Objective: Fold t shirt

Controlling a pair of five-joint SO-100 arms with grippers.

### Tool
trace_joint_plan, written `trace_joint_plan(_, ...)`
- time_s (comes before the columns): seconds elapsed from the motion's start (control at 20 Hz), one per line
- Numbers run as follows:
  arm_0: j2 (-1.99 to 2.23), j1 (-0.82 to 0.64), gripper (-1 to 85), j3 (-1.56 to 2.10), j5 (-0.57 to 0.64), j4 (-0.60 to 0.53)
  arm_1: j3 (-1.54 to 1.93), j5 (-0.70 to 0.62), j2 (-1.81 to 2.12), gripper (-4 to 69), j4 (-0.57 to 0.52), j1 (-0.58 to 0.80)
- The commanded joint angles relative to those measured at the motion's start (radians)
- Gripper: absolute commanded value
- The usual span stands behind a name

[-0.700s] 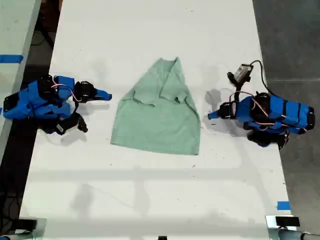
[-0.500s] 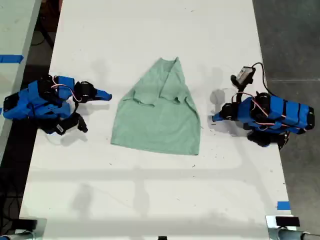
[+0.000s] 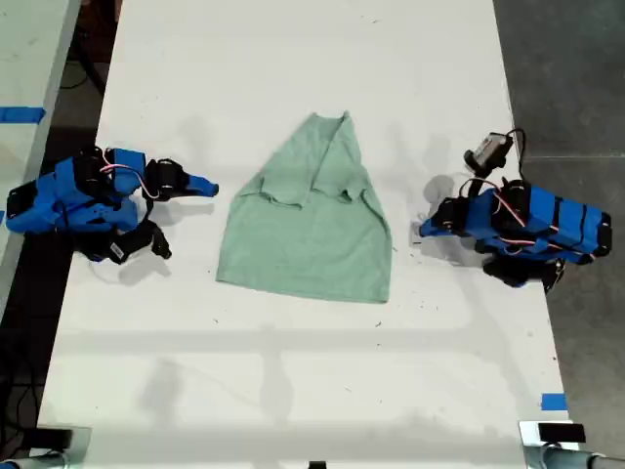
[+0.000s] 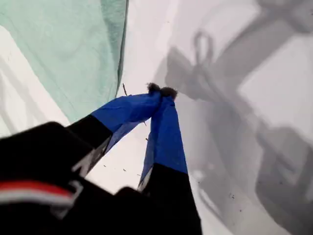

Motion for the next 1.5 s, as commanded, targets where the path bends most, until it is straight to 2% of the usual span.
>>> trace_joint_plan(0.0,0.009,0.018,0.0,-0.009,-0.005,-0.008,-0.166,0.048,-0.176,-1.9,-0.046,-0.035)
trace_joint_plan(0.15,0.009,0.018,0.0,-0.009,0.011,-0.015,-0.425,0.080,-0.661,-0.3,-0.163,-0.130)
trace_joint_plan(0.25,0.009,0.025,0.0,-0.009,0.012,-0.017,-0.594,0.086,-0.991,11.6,-0.227,-0.179)
trace_joint_plan(0.35,0.009,0.025,0.0,-0.009,0.012,-0.017,-0.716,0.094,-1.249,17.7,-0.288,-0.207)
trace_joint_plan(0.4,0.009,0.025,0.0,-0.009,0.012,-0.017,-0.770,0.091,-1.348,18.2,-0.308,-0.215)
trace_joint_plan(0.6,0.009,0.025,0.0,-0.009,0.012,-0.017,-0.882,0.092,-1.549,15.3,-0.334,-0.219)
trace_joint_plan(0.7,0.009,0.026,0.0,-0.011,0.012,-0.017,-0.864,0.109,-1.568,9.2,-0.334,-0.216)
trace_joint_plan(0.8,0.009,0.028,0.0,-0.011,0.012,-0.015,-0.767,0.084,-1.559,0.5,-0.387,-0.172)
trace_joint_plan(0.85,0.009,0.028,0.0,-0.011,0.012,-0.015,-0.735,0.080,-1.540,-1.7,-0.396,-0.163)
trace_joint_plan(1.0,0.009,0.028,0.0,-0.011,0.011,-0.015,-0.762,0.084,-1.491,-1.6,-0.293,-0.124)
trace_joint_plan(1.25,0.009,0.026,0.0,-0.011,0.009,-0.014,-0.988,0.008,-1.465,-1.6,-0.031,-0.084)
trace_joint_plan(1.45,0.009,0.026,0.0,-0.011,0.008,-0.014,-1.147,-0.107,-1.416,-1.6,-0.014,-0.104)
